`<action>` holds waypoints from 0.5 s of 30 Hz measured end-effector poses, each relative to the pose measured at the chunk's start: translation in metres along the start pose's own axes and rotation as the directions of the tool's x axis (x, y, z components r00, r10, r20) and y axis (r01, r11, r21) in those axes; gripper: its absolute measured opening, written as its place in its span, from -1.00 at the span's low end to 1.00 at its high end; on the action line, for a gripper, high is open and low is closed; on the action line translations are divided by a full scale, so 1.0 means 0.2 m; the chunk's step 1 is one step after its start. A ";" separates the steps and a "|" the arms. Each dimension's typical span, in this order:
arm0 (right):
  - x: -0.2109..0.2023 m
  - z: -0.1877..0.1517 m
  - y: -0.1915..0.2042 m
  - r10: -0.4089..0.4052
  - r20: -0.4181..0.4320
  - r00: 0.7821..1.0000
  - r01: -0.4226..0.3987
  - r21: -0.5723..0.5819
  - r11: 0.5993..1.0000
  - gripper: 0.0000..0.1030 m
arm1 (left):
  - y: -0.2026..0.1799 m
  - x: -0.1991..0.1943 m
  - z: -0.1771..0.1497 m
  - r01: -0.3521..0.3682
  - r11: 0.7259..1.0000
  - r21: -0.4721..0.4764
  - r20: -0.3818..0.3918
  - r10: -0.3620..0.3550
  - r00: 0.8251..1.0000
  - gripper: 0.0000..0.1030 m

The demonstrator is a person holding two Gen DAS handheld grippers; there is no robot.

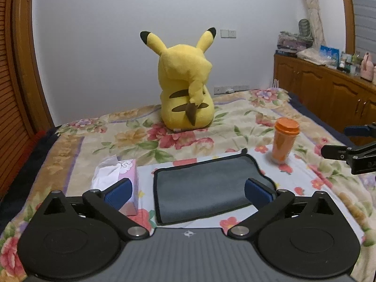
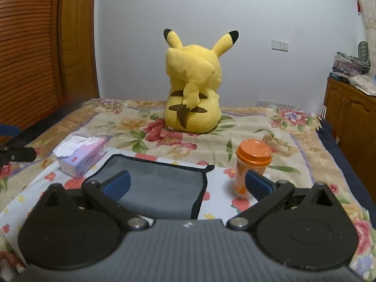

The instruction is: Fold towel

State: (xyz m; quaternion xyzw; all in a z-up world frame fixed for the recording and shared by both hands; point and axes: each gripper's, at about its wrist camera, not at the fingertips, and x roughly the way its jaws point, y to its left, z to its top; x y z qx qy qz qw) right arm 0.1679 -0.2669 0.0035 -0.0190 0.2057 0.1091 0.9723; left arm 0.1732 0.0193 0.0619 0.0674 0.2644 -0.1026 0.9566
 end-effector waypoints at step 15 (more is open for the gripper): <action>-0.23 -0.07 0.02 0.007 0.015 1.000 -0.008 0.021 1.000 1.00 | -0.14 -0.21 -0.08 0.009 1.000 -0.004 0.002 -0.009 1.000 1.00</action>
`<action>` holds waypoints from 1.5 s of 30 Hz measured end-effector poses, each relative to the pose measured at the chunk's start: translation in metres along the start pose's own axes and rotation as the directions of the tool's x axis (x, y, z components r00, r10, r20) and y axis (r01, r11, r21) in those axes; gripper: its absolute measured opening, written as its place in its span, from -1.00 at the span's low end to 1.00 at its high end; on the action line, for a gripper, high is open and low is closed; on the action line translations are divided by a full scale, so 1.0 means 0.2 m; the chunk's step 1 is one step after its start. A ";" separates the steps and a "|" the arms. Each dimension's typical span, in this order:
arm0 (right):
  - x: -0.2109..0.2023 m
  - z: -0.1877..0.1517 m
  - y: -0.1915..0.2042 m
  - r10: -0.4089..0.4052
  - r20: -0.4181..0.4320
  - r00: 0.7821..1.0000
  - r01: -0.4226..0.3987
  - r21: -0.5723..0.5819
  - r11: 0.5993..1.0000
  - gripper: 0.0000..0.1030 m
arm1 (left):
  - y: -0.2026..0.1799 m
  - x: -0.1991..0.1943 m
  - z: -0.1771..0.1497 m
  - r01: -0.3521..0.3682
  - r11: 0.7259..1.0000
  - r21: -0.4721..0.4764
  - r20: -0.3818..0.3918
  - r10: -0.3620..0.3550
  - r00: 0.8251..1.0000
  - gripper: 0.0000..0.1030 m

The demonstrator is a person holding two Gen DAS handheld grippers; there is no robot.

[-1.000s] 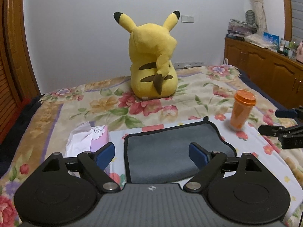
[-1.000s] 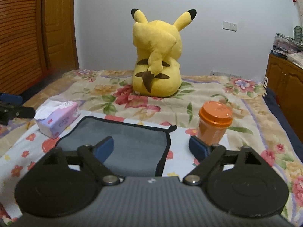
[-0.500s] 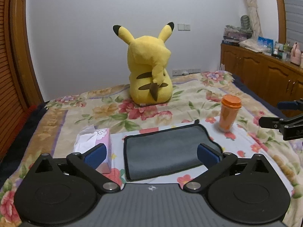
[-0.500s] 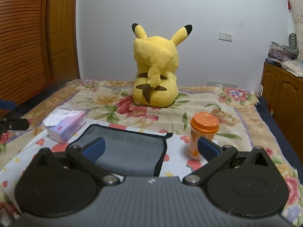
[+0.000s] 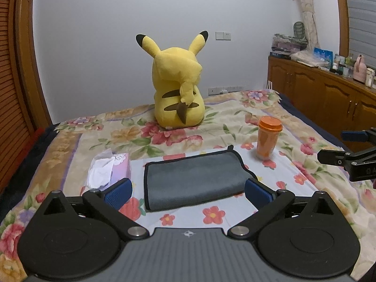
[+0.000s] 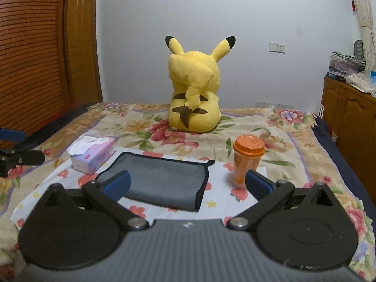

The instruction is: Fold towel

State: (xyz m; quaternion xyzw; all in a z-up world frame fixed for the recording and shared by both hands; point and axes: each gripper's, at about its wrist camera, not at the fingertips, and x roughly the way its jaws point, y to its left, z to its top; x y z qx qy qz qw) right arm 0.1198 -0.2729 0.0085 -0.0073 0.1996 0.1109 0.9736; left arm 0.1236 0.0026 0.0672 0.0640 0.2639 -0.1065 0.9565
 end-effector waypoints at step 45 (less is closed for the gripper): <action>-0.14 -0.49 0.20 0.044 -0.107 0.993 -0.038 0.058 0.998 1.00 | -0.14 -0.01 -0.59 -0.062 0.997 -0.051 -0.115 0.056 0.992 1.00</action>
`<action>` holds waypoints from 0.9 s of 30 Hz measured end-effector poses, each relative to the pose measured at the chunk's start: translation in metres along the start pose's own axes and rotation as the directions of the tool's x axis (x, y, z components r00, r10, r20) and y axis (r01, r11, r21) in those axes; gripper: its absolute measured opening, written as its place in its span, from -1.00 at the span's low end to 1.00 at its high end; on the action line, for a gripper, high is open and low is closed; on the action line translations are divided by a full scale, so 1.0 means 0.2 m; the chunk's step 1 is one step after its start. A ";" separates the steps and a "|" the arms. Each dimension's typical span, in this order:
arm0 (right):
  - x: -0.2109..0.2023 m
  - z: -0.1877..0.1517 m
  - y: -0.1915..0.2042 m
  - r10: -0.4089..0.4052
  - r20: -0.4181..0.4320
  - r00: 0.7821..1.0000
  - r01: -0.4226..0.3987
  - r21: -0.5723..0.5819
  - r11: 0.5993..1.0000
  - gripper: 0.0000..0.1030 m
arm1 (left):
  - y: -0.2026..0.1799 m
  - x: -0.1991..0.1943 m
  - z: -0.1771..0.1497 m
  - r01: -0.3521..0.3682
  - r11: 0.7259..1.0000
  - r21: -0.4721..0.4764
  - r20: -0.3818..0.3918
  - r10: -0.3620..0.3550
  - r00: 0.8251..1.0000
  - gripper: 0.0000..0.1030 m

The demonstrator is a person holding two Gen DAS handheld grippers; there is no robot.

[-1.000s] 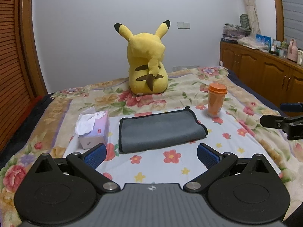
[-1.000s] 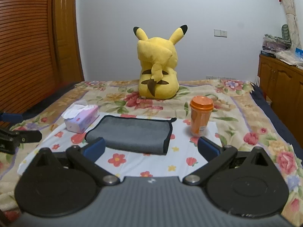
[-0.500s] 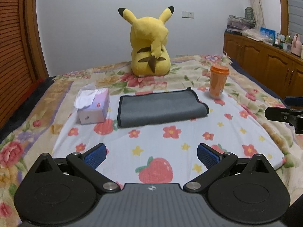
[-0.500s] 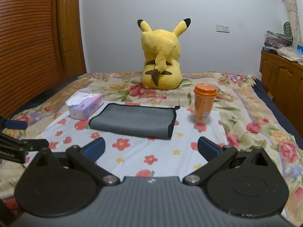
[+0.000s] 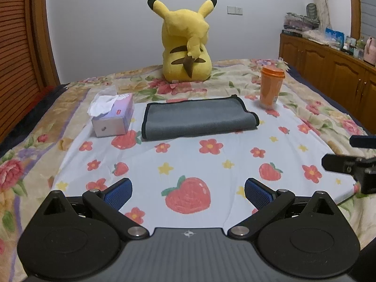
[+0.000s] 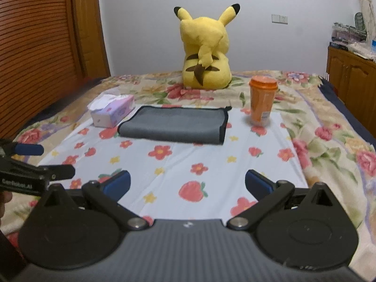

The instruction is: Fold towel

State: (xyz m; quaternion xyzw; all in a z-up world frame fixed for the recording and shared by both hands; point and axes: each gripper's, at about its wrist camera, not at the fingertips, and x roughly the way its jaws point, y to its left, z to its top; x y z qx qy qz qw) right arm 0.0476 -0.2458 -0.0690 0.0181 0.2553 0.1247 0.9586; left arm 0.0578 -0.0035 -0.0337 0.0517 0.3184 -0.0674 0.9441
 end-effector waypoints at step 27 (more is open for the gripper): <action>0.10 -0.08 0.00 -0.031 -0.052 0.998 0.031 0.009 0.999 1.00 | 0.04 0.07 -0.11 -0.047 0.998 -0.043 -0.059 0.045 0.997 1.00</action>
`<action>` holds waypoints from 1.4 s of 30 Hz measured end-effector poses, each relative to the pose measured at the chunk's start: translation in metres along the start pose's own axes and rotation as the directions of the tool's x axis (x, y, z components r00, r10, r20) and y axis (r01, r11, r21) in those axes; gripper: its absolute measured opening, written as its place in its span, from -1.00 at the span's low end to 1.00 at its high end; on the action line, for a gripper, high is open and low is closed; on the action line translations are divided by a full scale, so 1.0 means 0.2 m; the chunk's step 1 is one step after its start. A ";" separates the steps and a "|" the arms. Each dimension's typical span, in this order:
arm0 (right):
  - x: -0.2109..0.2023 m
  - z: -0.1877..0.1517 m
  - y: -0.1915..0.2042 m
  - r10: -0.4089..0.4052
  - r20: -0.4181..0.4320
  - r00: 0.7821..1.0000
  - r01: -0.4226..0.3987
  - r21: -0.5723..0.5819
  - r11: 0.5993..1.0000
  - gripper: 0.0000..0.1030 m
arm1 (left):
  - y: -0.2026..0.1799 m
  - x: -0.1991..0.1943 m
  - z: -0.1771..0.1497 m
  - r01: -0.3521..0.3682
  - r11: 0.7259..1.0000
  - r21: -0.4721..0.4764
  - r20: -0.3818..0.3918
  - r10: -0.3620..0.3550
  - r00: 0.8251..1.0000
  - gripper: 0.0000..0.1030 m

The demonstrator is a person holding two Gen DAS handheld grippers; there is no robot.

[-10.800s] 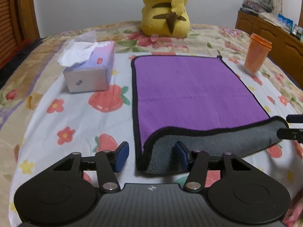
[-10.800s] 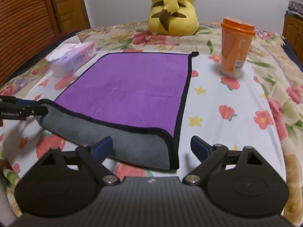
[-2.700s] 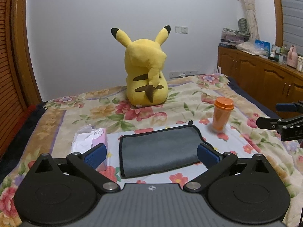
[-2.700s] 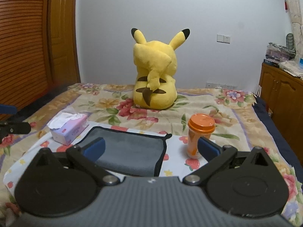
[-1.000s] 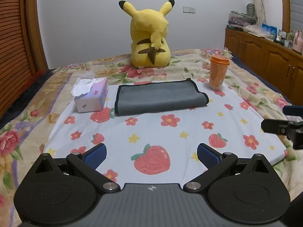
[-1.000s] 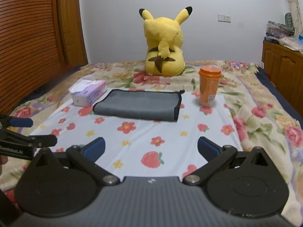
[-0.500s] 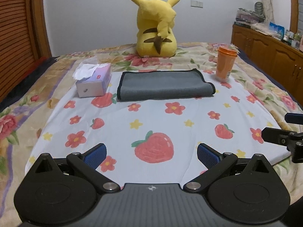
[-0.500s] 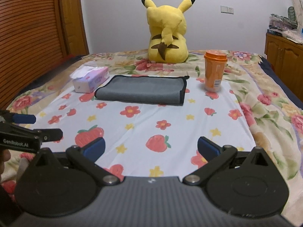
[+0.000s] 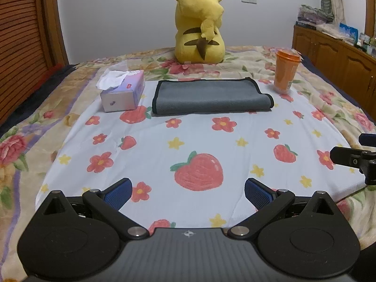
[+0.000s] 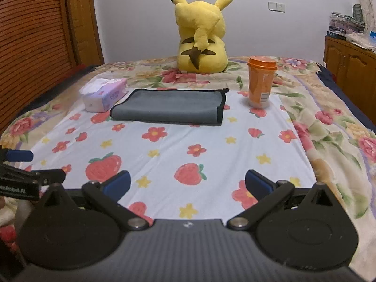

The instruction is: Fold towel

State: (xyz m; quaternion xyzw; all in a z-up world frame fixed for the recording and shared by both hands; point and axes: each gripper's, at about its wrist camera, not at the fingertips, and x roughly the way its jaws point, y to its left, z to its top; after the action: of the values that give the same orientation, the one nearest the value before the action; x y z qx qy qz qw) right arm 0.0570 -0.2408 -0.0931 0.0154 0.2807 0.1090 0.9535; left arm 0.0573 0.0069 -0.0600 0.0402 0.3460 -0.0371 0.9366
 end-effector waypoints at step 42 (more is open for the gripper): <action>-0.14 0.02 -0.02 -0.067 0.202 0.977 0.067 0.010 0.998 1.00 | -0.01 -0.23 0.05 -0.040 0.999 0.024 0.289 0.031 0.957 1.00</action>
State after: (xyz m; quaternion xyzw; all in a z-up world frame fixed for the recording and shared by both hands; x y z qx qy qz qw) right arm 0.0367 -0.2510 -0.0754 0.0183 0.1831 0.0743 0.9801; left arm 0.0284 0.0053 -0.0219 0.0545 0.2045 -0.0310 0.9769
